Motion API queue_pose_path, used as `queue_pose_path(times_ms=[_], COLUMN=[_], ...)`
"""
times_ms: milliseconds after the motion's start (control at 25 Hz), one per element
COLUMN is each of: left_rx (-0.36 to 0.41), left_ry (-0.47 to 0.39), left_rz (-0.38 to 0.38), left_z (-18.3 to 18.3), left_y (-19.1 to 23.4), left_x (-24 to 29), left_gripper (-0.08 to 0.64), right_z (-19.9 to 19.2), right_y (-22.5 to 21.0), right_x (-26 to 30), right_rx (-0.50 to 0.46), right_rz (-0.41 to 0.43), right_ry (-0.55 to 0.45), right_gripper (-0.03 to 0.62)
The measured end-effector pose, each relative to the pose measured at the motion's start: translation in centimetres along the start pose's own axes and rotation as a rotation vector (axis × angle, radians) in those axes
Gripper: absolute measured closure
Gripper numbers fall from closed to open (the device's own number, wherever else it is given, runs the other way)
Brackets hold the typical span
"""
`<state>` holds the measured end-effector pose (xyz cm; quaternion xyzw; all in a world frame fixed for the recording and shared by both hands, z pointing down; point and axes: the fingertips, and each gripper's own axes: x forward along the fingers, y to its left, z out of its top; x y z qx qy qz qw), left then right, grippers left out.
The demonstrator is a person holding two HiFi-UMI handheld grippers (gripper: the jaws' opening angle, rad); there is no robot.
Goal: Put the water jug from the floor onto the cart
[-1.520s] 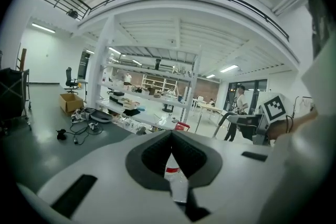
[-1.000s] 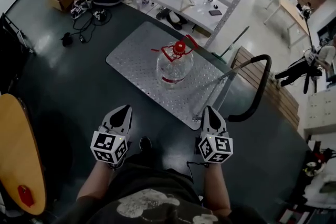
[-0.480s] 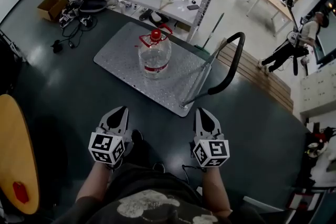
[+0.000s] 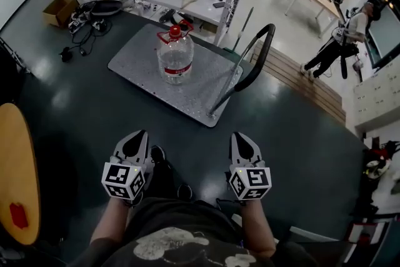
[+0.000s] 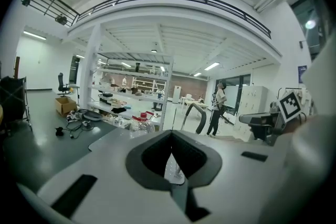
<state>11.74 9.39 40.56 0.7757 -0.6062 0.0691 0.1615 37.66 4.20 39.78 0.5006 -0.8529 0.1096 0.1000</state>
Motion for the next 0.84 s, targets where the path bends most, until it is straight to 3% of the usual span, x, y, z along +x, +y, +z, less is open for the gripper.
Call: queue_pose_path(times_ms=[400, 840], left_rx=[-0.020, 0.024], left_ry=[0.002, -0.026], left_rz=[0.019, -0.063], left_z=[-2.2, 2.3], left_y=[-0.7, 0.4], left_x=[-3.5, -1.7], left_gripper=[0.551, 0.552], right_z=[-0.4, 1.8], right_y=[2.6, 3.7], right_x=[-1.2, 0.3], right_rx=[-0.037, -0.023], right_rz=[0.068, 0.030], right_ry=[-0.011, -0.025], right_gripper=[0.601, 0.603])
